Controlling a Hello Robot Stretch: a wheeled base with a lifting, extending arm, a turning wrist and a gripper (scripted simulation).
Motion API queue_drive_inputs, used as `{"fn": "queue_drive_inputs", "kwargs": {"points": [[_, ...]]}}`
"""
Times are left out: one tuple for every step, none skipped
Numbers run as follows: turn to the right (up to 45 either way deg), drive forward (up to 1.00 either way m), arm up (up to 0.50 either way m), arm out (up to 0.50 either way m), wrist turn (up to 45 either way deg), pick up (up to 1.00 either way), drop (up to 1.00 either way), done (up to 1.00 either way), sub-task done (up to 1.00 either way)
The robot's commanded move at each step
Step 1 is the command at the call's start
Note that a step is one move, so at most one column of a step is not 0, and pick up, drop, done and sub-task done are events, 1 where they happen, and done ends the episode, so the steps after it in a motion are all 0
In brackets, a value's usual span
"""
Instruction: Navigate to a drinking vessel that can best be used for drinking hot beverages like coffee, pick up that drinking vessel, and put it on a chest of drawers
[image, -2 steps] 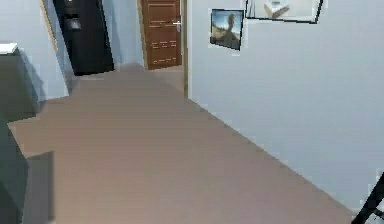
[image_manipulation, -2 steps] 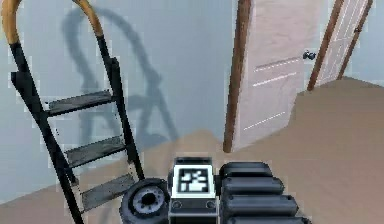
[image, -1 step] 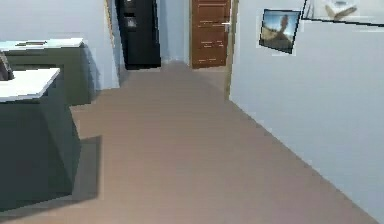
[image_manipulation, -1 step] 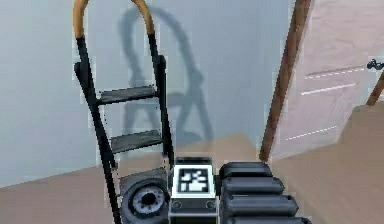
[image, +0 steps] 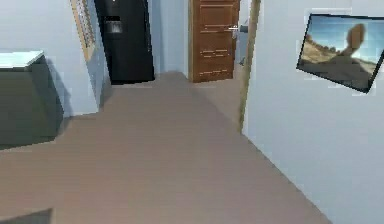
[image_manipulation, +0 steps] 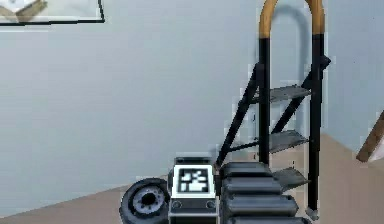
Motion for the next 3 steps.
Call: {"fn": "queue_drive_inputs", "kwargs": {"points": [[0.0,1.00,0.00,0.00,0.0,0.00,0.00,0.00,0.00],[0.0,1.00,0.00,0.00,0.0,0.00,0.00,0.00,0.00],[-3.0,0.00,0.00,0.00,0.0,0.00,0.00,0.00,0.00]]}}
